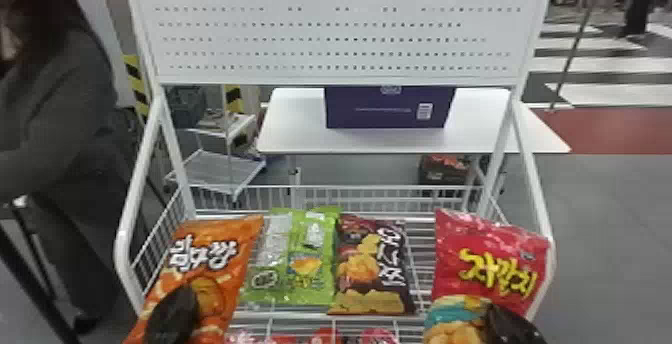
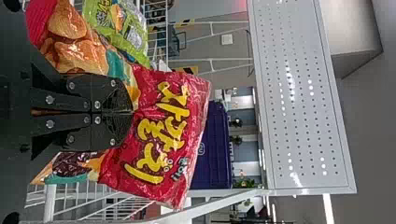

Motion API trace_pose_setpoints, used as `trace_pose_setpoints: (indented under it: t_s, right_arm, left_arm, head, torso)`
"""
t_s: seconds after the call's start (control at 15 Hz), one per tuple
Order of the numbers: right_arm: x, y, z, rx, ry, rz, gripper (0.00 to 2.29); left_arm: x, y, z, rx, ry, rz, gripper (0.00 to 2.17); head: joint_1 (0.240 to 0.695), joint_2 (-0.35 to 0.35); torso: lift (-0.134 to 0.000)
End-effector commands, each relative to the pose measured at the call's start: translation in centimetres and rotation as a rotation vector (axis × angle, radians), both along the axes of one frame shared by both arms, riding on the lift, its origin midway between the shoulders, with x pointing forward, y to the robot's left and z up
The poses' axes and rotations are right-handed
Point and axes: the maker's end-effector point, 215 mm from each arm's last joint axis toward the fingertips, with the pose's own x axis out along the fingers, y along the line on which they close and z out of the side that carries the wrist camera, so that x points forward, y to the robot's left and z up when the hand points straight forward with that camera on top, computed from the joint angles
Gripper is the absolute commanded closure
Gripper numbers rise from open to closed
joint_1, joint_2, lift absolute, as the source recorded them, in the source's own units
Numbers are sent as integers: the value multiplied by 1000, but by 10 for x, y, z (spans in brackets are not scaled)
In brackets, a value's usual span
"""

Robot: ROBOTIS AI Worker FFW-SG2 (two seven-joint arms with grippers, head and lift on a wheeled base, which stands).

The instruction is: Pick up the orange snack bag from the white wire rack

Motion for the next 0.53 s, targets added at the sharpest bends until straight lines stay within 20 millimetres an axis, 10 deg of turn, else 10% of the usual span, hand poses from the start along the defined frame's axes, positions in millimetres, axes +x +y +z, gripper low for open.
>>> trace_pose_setpoints:
  t_s: [0.0,0.47]
  right_arm:
    - [1,0,-3,0,5,-1,2219]
    - [4,-1,-6,-1,8,1,2219]
  left_arm:
    - [-18,-2,-5,15,15,0,1889]
    - [-29,11,-1,61,-3,32,1885]
  head:
    - [499,0]
    - [499,0]
  torso:
    - [0]
    - [0]
